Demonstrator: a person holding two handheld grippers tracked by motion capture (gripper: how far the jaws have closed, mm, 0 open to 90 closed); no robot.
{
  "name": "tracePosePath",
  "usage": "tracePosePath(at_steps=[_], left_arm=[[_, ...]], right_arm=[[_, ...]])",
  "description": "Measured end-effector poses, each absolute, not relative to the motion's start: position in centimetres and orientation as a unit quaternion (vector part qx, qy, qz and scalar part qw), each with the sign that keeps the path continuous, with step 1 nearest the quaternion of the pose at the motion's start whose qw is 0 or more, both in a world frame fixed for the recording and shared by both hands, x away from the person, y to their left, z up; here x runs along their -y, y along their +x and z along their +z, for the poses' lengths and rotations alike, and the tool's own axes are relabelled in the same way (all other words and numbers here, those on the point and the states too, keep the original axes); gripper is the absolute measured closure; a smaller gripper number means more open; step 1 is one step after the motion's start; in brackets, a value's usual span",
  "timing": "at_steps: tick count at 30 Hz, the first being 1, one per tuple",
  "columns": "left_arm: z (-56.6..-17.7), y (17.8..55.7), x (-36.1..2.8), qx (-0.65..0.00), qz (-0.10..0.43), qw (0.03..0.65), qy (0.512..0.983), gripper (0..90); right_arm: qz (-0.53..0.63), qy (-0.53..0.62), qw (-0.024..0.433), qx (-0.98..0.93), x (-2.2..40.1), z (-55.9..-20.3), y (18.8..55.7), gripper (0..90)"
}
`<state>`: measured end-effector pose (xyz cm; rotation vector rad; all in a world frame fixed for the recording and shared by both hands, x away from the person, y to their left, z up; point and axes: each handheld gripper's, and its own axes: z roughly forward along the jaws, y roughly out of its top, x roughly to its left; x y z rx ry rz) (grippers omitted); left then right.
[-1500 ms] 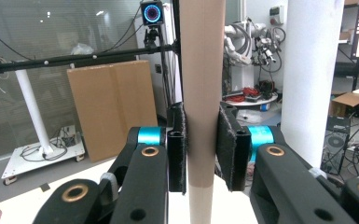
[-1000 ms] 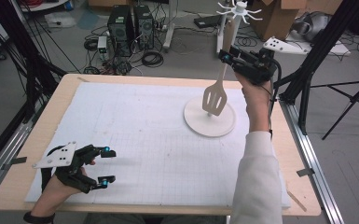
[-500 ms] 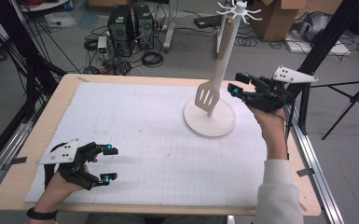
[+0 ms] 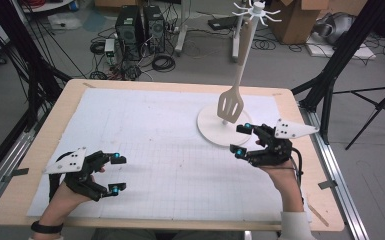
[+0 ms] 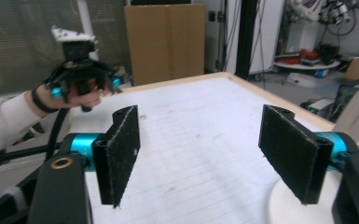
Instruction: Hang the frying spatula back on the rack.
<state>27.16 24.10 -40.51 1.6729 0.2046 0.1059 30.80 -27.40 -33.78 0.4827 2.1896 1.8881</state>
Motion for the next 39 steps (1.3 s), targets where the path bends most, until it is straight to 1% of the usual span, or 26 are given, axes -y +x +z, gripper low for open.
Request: tracePosePath(at_steps=[3, 5, 10, 17, 25, 28, 39], left_arm=[[-40.7, 27.2, -24.3, -0.093, 0.049, 0.665, 0.739, 22.9], [-40.7, 27.3, -24.4, -0.095, 0.05, 0.664, 0.74, 22.9], [-41.0, 27.3, -24.4, -0.099, 0.054, 0.662, 0.741, 22.7], [-41.2, 27.4, -24.3, -0.102, 0.057, 0.663, 0.739, 22.5], [-41.1, 27.3, -24.5, -0.102, 0.061, 0.663, 0.739, 22.6], [-41.1, 27.3, -24.4, -0.103, 0.062, 0.662, 0.739, 22.7], [-41.1, 27.1, -24.5, -0.107, 0.066, 0.662, 0.739, 22.7]], right_arm=[[0.647, 0.161, 0.104, -0.738, 27.2, -35.1, 29.8, 25.5], [0.646, 0.164, 0.101, -0.739, 27.0, -35.8, 29.2, 21.4], [0.644, 0.172, 0.099, -0.739, 26.6, -37.5, 27.6, 17.3], [0.643, 0.183, 0.102, -0.737, 26.7, -39.6, 26.6, 15.3], [0.65, 0.179, 0.107, -0.731, 26.7, -39.6, 26.5, 14.8], [0.654, 0.18, 0.1, -0.728, 26.9, -39.6, 26.5, 14.8], [0.655, 0.182, 0.1, -0.727, 27.0, -39.6, 26.6, 14.8]])
